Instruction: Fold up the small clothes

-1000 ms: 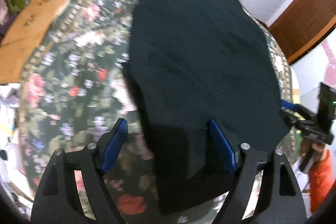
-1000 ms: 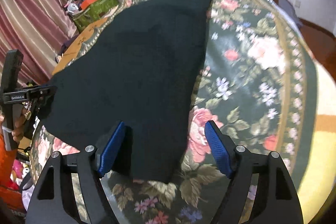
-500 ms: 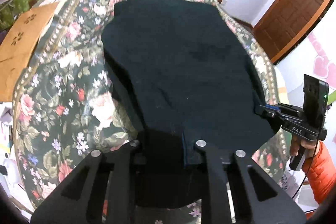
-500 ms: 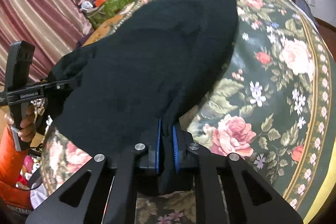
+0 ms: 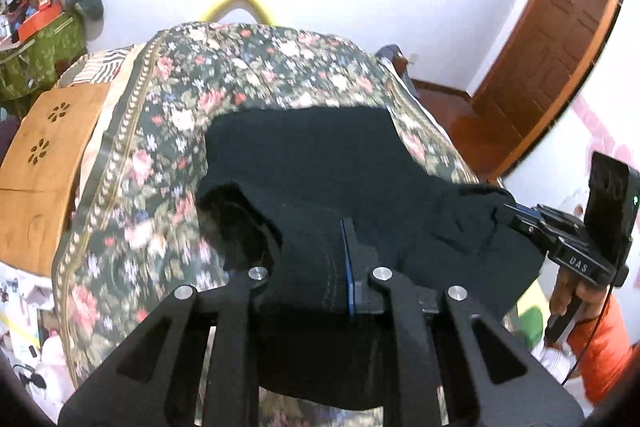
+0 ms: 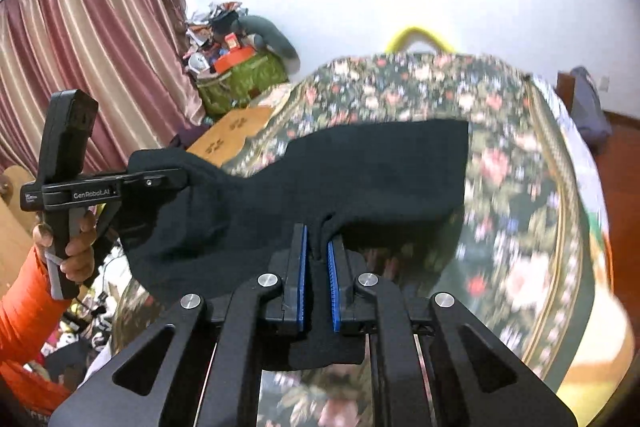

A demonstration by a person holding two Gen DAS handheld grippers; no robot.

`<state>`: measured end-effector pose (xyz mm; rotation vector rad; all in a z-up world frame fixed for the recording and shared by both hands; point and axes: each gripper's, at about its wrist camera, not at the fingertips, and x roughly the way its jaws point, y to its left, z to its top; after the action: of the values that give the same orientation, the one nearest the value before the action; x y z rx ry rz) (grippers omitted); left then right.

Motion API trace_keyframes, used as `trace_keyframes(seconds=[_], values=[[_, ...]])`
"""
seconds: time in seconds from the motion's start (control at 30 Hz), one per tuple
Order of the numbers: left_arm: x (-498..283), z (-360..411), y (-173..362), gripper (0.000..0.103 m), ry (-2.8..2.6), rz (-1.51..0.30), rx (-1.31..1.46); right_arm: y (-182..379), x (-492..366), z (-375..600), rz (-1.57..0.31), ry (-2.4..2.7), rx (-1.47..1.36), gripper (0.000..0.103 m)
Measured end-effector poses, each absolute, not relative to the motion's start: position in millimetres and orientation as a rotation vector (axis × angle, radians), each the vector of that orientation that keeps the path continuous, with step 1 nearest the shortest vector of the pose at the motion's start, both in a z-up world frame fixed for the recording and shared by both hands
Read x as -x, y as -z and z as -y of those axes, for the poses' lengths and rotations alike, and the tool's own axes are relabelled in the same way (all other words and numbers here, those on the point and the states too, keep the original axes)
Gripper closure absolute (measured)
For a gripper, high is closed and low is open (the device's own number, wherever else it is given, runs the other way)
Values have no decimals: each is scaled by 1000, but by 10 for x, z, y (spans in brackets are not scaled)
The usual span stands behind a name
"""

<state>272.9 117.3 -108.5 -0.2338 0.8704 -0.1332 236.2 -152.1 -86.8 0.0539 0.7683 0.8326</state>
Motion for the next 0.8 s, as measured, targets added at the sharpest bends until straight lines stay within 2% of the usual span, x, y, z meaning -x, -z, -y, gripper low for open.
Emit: trace_keyframes(seconds=[0.3, 0.53, 0.67, 0.73, 0.77, 0.8], values=[[-3752, -1690, 1325, 85, 50, -925, 347, 924, -3354, 1410, -803, -752, -89, 95], [-4415, -1787, 1858, 84, 12, -1019, 307, 1378, -4095, 1179, -908, -698, -103, 95], [-4613, -1935, 2203, 72, 33, -1107, 357, 1592, -4241, 1184, -963, -708, -97, 93], [-4561, -2001, 2199, 54, 8, -1099, 340, 1625, -4210, 1256, -976, -723, -112, 89], [-4524, -2027, 2164, 42, -24, -1083, 320, 1614, -4183, 1288, -973, -722, -110, 88], [-4482, -2066, 2113, 38, -50, -1058, 301, 1587, -4158, 1320, -959, -715, -96, 85]])
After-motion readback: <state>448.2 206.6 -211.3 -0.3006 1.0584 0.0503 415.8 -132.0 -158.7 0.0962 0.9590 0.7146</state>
